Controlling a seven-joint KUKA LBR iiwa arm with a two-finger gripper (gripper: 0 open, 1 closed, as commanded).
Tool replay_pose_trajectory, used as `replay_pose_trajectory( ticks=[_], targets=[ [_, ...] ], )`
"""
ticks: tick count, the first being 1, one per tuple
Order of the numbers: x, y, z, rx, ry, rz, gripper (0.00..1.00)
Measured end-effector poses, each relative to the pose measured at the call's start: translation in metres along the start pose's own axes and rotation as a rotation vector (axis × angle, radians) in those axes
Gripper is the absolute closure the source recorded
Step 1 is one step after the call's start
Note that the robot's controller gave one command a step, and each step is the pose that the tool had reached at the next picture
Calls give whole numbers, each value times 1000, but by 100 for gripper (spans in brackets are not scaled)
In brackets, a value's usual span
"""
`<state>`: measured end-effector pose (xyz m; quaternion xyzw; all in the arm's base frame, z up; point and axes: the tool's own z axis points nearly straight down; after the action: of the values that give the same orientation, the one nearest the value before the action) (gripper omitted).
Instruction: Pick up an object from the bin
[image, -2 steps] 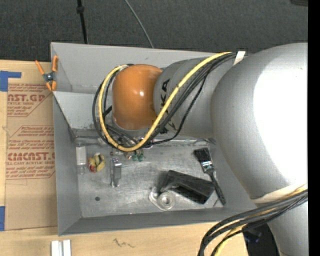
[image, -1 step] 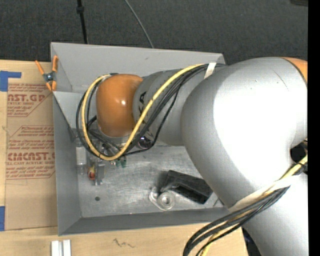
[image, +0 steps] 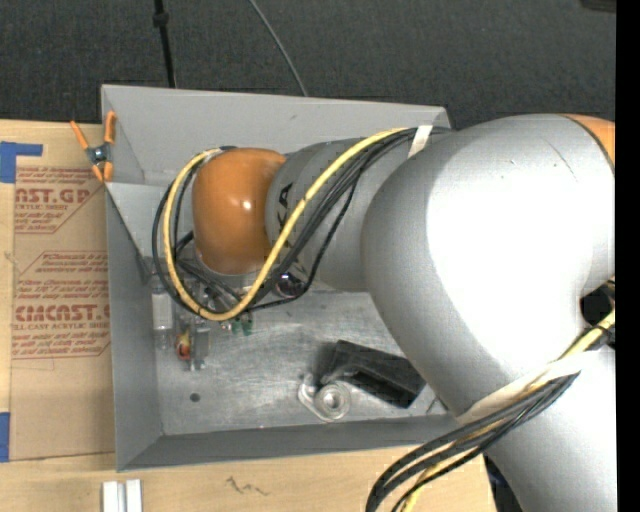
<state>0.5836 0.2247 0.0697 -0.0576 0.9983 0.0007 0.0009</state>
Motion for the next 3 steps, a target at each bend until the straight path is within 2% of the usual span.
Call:
replay_pose_trajectory(
  ticks=[1, 3],
  targets=[
    [23, -7, -61, 2, 7, -69, 100],
    [26, -15, -91, 0, 4, -89, 100]
  ],
)
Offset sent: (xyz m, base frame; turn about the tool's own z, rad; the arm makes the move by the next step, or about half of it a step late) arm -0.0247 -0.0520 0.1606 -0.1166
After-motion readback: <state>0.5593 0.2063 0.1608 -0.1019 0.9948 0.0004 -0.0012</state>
